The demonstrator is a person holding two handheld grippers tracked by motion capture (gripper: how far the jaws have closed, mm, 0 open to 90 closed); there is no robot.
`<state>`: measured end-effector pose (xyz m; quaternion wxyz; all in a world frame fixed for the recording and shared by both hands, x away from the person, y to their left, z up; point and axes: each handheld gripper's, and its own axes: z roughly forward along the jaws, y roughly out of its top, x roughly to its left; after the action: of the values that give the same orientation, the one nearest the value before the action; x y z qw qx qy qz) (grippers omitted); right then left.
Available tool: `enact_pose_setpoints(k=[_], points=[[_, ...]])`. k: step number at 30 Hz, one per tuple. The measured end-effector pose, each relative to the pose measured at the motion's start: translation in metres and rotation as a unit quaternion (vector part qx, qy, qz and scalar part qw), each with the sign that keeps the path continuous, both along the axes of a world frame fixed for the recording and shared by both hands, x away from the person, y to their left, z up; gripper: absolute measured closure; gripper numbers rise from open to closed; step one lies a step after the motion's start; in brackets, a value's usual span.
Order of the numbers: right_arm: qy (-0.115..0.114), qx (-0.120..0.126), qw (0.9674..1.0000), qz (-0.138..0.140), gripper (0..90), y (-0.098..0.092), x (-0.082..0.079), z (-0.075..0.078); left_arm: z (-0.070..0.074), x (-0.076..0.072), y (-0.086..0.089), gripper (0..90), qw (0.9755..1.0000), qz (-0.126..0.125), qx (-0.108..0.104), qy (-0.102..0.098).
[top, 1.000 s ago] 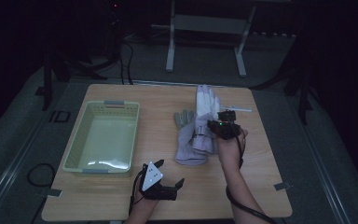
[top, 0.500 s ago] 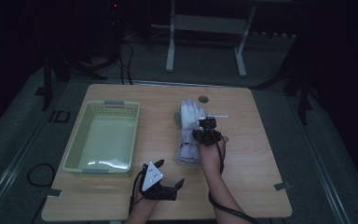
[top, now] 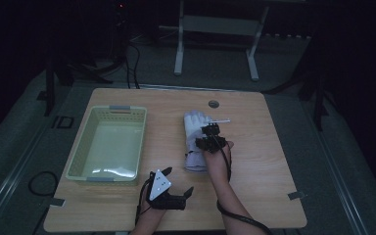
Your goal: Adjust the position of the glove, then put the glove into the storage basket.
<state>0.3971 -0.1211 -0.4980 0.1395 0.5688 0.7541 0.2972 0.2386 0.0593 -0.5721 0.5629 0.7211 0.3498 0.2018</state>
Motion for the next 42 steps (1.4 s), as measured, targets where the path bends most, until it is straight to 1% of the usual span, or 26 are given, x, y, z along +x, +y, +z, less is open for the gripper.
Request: enact_pose_setpoints(k=[3, 4, 8, 10, 11, 13, 14, 15, 17, 18, 20, 21, 22, 23, 24, 25, 26, 28, 30, 31, 32, 35, 37, 38, 40, 42], points=[[-0.009, -0.018, 0.9996, 0.02, 51.6, 0.003, -0.001, 0.001, 0.0, 0.0, 0.0, 0.7, 1.0, 0.002, 0.0, 0.002], [-0.012, -0.022, 0.9994, 0.026, 51.1, 0.002, -0.001, 0.002, 0.0, 0.0, 0.0, 0.7, 1.0, 0.003, 0.001, 0.003], [-0.018, -0.022, 0.9987, 0.043, 44.1, -0.004, -0.003, 0.007, 0.0, 0.001, -0.001, 0.7, 0.9999, 0.011, 0.001, 0.006], [-0.032, -0.02, 0.9975, 0.06, 41.1, -0.012, -0.004, 0.013, 0.0, 0.001, 0.0, 0.7, 0.9999, 0.012, 0.0, 0.008], [-0.037, -0.025, 0.9971, 0.061, 38.8, -0.015, -0.004, 0.016, 0.0, 0.002, 0.0, 0.7, 0.9999, 0.011, -0.001, 0.009], [-0.039, -0.004, 0.9966, 0.073, 31.8, -0.024, -0.005, 0.024, 0.0, 0.002, 0.001, 0.7, 0.9999, 0.008, -0.002, 0.009], [-0.035, -0.002, 0.9967, 0.074, 27.8, -0.029, -0.005, 0.027, 0.0, 0.002, 0.001, 0.7, 0.9999, 0.005, -0.004, 0.01], [-0.038, -0.001, 0.9957, 0.084, 27.1, -0.033, -0.005, 0.03, 0.0, 0.002, 0.0, 0.7, 0.9999, 0.005, -0.005, 0.013], [-0.049, 0.018, 0.994, 0.097, 22.6, -0.042, -0.005, 0.034, 0.0, 0.003, 0.0, 0.7, 0.9998, 0.011, -0.007, 0.016], [-0.053, 0.029, 0.9923, 0.108, 21.7, -0.047, -0.006, 0.035, 0.0, 0.003, 0.001, 0.7, 0.9997, 0.008, -0.01, 0.019], [-0.056, 0.04, 0.9902, 0.122, 18.5, -0.056, -0.007, 0.037, 0.0, 0.004, 0.001, 0.7, 0.9995, 0.002, -0.017, 0.026], [-0.068, 0.056, 0.987, 0.134, 16.8, -0.06, -0.008, 0.038, 0.0, 0.005, 0.001, 0.7, 0.9993, -0.005, -0.016, 0.034], [-0.083, 0.058, 0.9842, 0.146, 13.3, -0.065, -0.009, 0.039, 0.0, 0.007, 0.001, 0.7, 0.9989, -0.017, -0.013, 0.043], [-0.09, 0.044, 0.984, 0.147, 15.9, -0.068, -0.01, 0.039, 0.0, 0.01, -0.001, 0.7, 0.9978, -0.032, -0.008, 0.057], [-0.103, 0.03, 0.9824, 0.153, 16.1, -0.072, -0.011, 0.04, 0.0, 0.012, -0.003, 0.7, 0.9964, -0.045, 0.002, 0.072], [-0.112, 0.024, 0.9808, 0.158, 16.1, -0.076, -0.012, 0.04, 0.001, 0.014, -0.007, 0.7, 0.9946, -0.056, 0.025, 0.083], [-0.126, 0.011, 0.9777, 0.167, 16.2, -0.084, -0.013, 0.041, 0.003, 0.015, -0.009, 0.7, 0.9944, -0.058, 0.035, 0.081], [-0.152, -0.004, 0.9724, 0.177, 16.3, -0.091, -0.015, 0.041, 0.007, 0.015, -0.012, 0.7, 0.9948, -0.053, 0.045, 0.074], [-0.166, -0.021, 0.9676, 0.189, 16.2, -0.097, -0.016, 0.04, 0.015, 0.017, -0.013, 0.7, 0.995, -0.046, 0.044, 0.077], [-0.169, -0.03, 0.9671, 0.188, 16.9, -0.101, -0.016, 0.04, 0.019, 0.019, -0.013, 0.7, 0.9948, -0.042, 0.045, 0.081], [-0.163, -0.031, 0.9679, 0.188, 18.0, -0.105, -0.015, 0.039, 0.022, 0.021, -0.014, 0.7, 0.9944, -0.036, 0.049, 0.086], [-0.163, -0.008, 0.9695, 0.183, 18.2, -0.116, -0.014, 0.038, 0.033, 0.029, -0.013, 0.7, 0.9928, -0.027, 0.041, 0.109], [-0.169, 0.014, 0.968, 0.185, 18.1, -0.122, -0.012, 0.037, 0.039, 0.036, -0.013, 0.7, 0.9922, -0.026, 0.038, 0.116], [-0.169, 0.015, 0.9689, 0.179, 17.4, -0.124, -0.011, 0.036, 0.042, 0.039, -0.013, 0.7, 0.992, -0.028, 0.033, 0.118], [-0.153, 0.013, 0.9738, 0.168, 15.9, -0.126, -0.007, 0.034, 0.048, 0.048, -0.013, 0.7, 0.9919, -0.018, 0.032, 0.122], [-0.135, 0.029, 0.9771, 0.161, 11.4, -0.124, -0.002, 0.032, 0.054, 0.057, -0.016, 0.7, 0.9918, -0.01, 0.044, 0.12]])
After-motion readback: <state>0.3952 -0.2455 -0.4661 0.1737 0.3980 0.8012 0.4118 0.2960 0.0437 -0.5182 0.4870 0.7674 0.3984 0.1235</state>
